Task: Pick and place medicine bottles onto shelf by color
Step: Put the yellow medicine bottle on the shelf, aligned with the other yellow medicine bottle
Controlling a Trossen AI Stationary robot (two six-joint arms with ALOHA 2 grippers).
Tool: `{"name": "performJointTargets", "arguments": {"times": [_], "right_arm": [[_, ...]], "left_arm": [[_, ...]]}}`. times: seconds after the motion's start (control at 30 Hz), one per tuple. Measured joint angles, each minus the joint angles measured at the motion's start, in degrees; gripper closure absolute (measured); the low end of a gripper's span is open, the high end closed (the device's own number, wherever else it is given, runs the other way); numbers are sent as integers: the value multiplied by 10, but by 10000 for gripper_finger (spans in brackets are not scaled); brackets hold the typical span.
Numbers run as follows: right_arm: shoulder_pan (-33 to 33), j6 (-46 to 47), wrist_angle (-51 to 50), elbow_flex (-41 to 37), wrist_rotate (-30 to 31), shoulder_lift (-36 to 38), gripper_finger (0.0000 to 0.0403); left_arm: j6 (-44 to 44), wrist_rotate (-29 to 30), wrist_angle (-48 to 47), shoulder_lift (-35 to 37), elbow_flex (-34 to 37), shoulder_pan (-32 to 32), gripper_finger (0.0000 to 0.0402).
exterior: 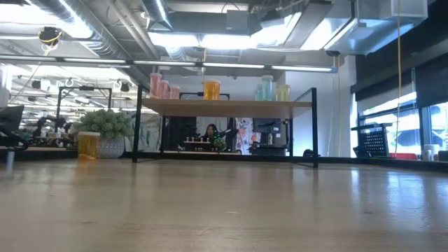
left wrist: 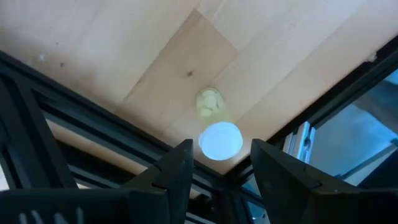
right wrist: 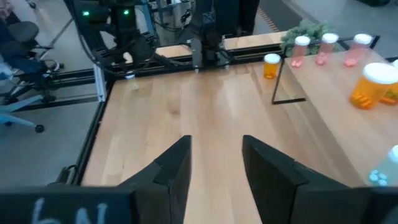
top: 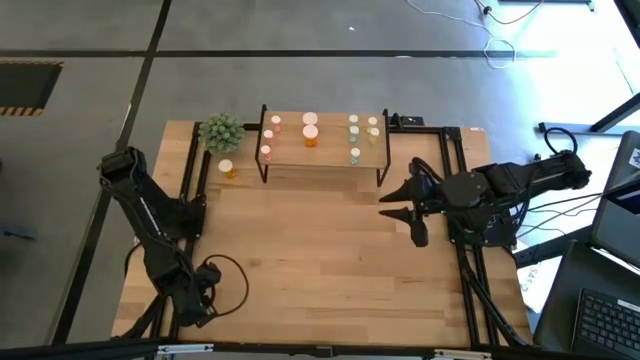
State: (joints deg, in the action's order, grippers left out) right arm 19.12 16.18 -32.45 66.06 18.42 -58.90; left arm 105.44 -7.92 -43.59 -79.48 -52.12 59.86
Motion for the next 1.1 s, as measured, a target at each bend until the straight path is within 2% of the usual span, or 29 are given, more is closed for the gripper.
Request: {"name": "performJointTargets", "arguments": {"times": [0.33, 0.43, 0.63, 0.8, 1.1], "right_arm": [[-43, 14, -52, 0, -203, -35, 259], [-48, -11, -51, 0, -242, -45, 259], [-49, -49, -47, 0, -242, -52, 259], [-49, -45, -47, 0, -216, -52, 259], [-49, -45, -47, 0, -215, -52, 259]], "left_arm": [[-26, 2, -3, 0, 0, 0, 246], [-27, 2, -3, 0, 0, 0, 246], [-39, 2, -3, 0, 0, 0, 246], [-41, 2, -3, 0, 0, 0, 246], [-41, 2, -3, 0, 0, 0, 246]]}}
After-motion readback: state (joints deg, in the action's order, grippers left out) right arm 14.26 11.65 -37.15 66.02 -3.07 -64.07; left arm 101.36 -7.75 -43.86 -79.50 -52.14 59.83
